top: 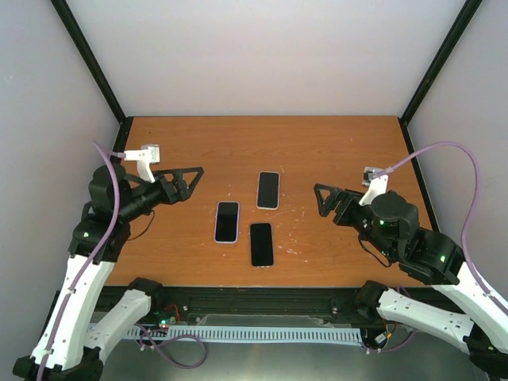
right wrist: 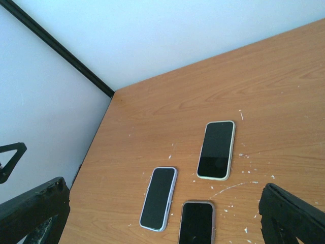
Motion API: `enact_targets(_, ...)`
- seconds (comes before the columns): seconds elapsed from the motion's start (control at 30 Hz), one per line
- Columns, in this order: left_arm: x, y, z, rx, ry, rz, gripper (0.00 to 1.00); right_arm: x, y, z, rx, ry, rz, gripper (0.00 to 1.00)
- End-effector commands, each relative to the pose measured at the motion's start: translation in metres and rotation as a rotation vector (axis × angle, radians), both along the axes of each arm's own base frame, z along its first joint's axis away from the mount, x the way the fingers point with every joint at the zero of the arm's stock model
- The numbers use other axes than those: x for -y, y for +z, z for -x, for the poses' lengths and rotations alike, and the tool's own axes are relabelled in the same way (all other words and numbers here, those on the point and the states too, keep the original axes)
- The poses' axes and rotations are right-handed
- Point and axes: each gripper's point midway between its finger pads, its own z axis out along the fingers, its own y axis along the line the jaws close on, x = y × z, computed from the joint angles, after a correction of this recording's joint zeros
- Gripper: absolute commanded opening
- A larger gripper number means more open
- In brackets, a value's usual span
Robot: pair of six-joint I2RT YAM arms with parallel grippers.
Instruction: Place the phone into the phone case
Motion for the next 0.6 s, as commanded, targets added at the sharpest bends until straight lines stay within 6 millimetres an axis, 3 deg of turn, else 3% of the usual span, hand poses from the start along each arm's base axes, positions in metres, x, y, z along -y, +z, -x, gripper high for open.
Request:
enact_targets(0.0,-0.002,0.018,0.017,0.062,-0.023,-0.008,1.00,0.009,0.000,0.004,0.008,-0.010,0.018,1.00)
enact_targets(0.23,-0.003,0.012,0.023,0.090,-0.022,0.014,0.99,0.010,-0.016,0.006,-0.022,-0.017,0.004,1.00)
enact_targets(0.57,0.000,-0.004,0.020,0.045,-0.030,0.023,0.99,0.007,-0.015,0.006,-0.024,-0.007,-0.009,1.00)
